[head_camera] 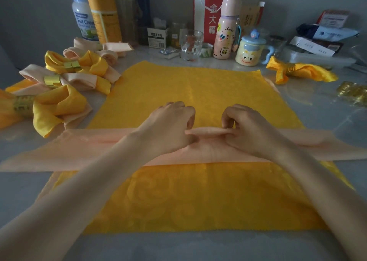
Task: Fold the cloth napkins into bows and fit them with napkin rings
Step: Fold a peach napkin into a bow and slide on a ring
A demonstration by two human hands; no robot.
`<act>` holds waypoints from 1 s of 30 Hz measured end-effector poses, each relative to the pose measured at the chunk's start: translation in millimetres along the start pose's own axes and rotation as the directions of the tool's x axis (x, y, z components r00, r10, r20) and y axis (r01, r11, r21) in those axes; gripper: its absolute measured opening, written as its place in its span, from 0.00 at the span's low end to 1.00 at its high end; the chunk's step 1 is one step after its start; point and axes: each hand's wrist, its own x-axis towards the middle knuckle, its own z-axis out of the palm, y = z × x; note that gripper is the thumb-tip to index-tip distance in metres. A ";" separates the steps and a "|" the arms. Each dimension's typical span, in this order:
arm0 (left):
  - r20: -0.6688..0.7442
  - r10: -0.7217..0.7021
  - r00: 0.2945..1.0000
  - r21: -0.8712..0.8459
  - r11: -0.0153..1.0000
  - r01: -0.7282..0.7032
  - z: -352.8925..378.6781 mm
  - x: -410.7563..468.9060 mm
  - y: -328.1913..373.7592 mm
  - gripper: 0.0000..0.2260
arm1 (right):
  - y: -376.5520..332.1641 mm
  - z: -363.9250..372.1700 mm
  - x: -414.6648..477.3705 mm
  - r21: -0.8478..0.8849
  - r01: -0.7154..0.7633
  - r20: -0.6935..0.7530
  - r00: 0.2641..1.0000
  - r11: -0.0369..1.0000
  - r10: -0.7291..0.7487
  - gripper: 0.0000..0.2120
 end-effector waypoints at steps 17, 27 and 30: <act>0.282 -0.123 0.951 -0.127 0.978 0.165 -7.0 0.5 4.0 0.08 | -18.0 19.0 -2.4 0.027 -0.051 0.268 0.962 0.998 0.042 0.19; 0.248 -0.140 0.958 -0.055 0.986 0.159 -5.5 -1.2 2.8 0.12 | -15.6 -2.0 -3.7 0.007 0.011 0.163 0.986 1.000 -0.012 0.11; 0.203 -0.092 0.975 -0.017 0.995 0.097 -8.6 -5.6 8.5 0.08 | -13.0 -12.7 -7.4 0.040 -0.031 0.173 0.985 0.999 0.024 0.07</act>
